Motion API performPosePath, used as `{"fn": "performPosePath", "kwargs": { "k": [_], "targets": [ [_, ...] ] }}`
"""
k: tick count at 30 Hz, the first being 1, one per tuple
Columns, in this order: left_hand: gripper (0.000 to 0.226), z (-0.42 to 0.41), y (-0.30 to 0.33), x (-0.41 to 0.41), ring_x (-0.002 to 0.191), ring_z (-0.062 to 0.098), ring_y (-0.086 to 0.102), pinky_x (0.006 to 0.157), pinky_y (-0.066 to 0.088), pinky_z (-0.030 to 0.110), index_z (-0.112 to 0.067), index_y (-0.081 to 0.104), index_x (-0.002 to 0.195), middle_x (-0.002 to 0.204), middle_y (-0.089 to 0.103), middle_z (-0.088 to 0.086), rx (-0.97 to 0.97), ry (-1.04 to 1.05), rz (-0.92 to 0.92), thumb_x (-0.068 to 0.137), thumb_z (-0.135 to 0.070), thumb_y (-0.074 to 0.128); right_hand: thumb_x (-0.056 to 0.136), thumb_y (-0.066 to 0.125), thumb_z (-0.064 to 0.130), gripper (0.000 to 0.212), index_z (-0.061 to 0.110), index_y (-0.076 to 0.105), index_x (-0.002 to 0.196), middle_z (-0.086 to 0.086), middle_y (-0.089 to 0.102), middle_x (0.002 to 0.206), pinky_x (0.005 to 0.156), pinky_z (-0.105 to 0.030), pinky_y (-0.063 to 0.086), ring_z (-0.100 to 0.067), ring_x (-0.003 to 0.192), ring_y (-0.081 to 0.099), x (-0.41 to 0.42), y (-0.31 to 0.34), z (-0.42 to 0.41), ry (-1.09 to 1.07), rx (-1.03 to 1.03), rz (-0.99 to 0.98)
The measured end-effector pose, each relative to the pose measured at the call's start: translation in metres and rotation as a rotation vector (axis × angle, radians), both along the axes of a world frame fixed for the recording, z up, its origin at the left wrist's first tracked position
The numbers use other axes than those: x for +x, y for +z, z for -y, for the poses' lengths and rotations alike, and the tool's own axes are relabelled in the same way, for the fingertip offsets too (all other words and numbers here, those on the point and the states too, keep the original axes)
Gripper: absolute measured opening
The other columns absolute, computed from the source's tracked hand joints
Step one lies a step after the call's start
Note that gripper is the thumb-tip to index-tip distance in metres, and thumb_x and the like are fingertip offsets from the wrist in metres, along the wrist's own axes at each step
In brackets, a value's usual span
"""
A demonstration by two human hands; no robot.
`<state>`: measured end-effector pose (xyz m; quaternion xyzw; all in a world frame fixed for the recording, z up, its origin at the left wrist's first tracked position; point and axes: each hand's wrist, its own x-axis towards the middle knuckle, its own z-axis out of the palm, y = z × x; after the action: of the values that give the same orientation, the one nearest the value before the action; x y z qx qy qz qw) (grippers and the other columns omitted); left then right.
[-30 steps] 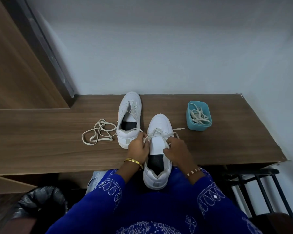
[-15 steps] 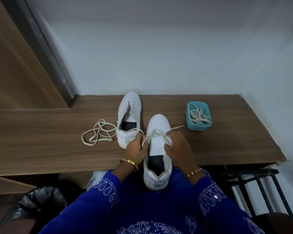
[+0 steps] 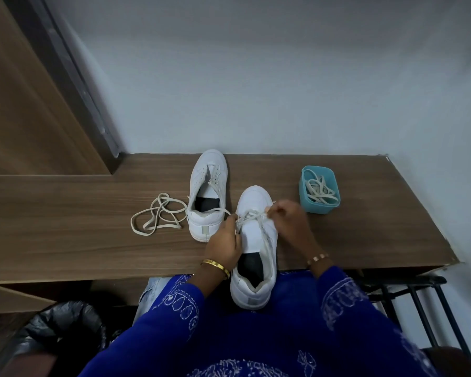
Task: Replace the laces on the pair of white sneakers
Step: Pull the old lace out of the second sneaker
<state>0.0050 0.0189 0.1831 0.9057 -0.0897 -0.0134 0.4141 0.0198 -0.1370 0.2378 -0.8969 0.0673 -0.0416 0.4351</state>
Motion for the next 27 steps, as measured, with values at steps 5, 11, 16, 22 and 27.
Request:
{"fn": "performPosePath", "kwargs": {
  "k": [5, 11, 16, 22, 27],
  "targets": [
    [0.056, -0.001, 0.0, -0.001, 0.104, 0.03, 0.056, 0.085, 0.044, 0.033, -0.006, 0.044, 0.128, 0.118, 0.057, 0.016, -0.022, 0.021, -0.007, 0.079, -0.028, 0.028, 0.096, 0.043, 0.017, 0.03, 0.012, 0.051, 0.068, 0.0, 0.056, 0.064, 0.067, -0.03, 0.045, -0.013, 0.063, 0.054, 0.006, 0.04, 0.056, -0.307, 0.919, 0.028],
    [0.063, 0.001, 0.001, -0.003, 0.097, 0.03, 0.056, 0.08, 0.045, 0.035, -0.004, 0.047, 0.121, 0.11, 0.058, 0.015, -0.029, 0.027, -0.011, 0.077, -0.04, 0.02, 0.096, 0.043, 0.023, 0.032, 0.017, 0.049, 0.065, 0.005, 0.055, 0.059, 0.066, -0.026, 0.043, -0.011, 0.06, 0.053, 0.001, 0.04, 0.092, -0.453, 0.962, 0.182],
    [0.061, 0.0, 0.001, -0.003, 0.097, 0.028, 0.056, 0.079, 0.044, 0.035, -0.006, 0.051, 0.116, 0.107, 0.058, 0.014, -0.009, 0.022, 0.004, 0.078, -0.042, 0.02, 0.084, 0.059, 0.007, 0.015, 0.004, 0.064, 0.098, -0.011, 0.061, 0.101, 0.075, -0.03, 0.046, -0.025, 0.092, 0.057, -0.007, 0.004, 0.061, -0.196, -0.201, -0.059],
    [0.07, 0.0, 0.004, -0.005, 0.096, 0.028, 0.055, 0.081, 0.045, 0.039, -0.007, 0.052, 0.115, 0.109, 0.055, 0.013, 0.017, 0.022, 0.003, 0.072, -0.049, 0.016, 0.076, 0.065, 0.022, 0.021, 0.009, 0.071, 0.093, -0.014, 0.06, 0.089, 0.068, -0.038, 0.048, -0.031, 0.079, 0.057, -0.013, -0.03, -0.02, 0.24, -0.625, 0.171],
    [0.071, 0.0, 0.003, -0.005, 0.098, 0.027, 0.055, 0.081, 0.044, 0.037, -0.006, 0.051, 0.116, 0.11, 0.056, 0.013, 0.008, 0.024, 0.003, 0.072, -0.049, 0.016, 0.077, 0.058, 0.018, 0.019, 0.007, 0.07, 0.068, -0.011, 0.063, 0.074, 0.061, -0.037, 0.044, -0.03, 0.07, 0.057, -0.006, -0.036, -0.03, 0.276, -0.568, 0.214]
  ]
}}
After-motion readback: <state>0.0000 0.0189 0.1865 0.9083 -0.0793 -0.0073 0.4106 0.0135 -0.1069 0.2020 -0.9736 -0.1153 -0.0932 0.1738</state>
